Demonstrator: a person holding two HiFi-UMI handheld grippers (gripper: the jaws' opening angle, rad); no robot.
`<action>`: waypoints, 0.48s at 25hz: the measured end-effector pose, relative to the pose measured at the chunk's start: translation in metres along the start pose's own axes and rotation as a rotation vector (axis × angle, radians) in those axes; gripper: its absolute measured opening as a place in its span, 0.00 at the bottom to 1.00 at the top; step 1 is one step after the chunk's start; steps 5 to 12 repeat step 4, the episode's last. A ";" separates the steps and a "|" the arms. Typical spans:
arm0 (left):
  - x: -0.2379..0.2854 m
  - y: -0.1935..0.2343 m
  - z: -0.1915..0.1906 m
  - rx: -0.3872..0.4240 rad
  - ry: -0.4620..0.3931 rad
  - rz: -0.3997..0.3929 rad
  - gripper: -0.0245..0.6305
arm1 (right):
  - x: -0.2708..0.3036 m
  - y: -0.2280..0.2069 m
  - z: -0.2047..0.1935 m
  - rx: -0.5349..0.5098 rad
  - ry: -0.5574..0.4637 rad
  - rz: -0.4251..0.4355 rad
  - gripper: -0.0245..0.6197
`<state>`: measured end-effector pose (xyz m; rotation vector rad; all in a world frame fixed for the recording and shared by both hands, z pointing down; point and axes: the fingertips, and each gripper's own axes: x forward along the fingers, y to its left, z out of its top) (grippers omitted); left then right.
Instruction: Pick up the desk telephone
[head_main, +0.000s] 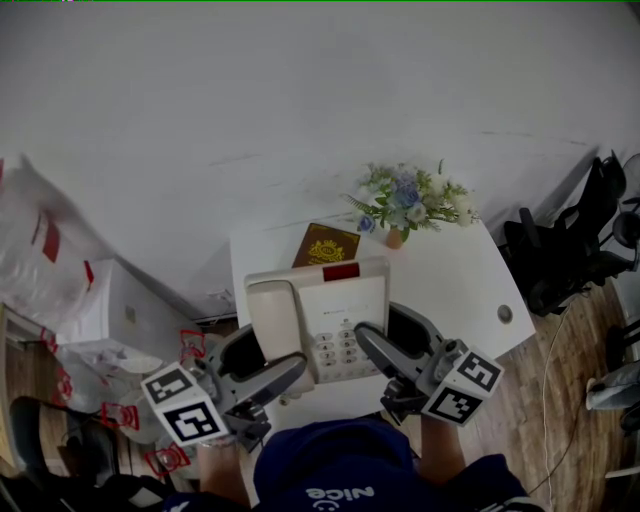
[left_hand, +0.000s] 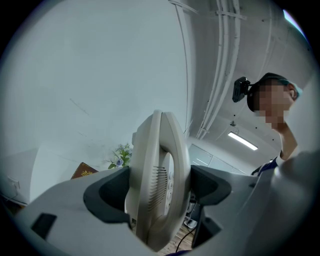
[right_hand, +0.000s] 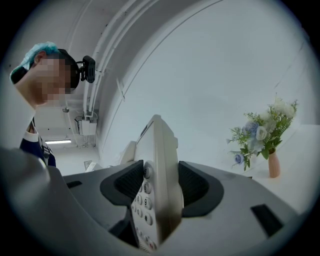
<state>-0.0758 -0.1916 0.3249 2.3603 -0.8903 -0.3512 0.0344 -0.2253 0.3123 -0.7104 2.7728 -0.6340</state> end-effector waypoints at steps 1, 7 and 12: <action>0.000 0.000 0.000 0.000 0.000 0.001 0.64 | 0.000 0.000 0.000 0.000 0.000 0.001 0.40; 0.001 0.000 0.000 0.001 -0.001 0.003 0.64 | 0.001 -0.001 0.001 -0.002 0.002 0.004 0.40; 0.001 0.000 0.000 0.001 -0.001 0.003 0.64 | 0.001 -0.001 0.001 -0.002 0.002 0.004 0.40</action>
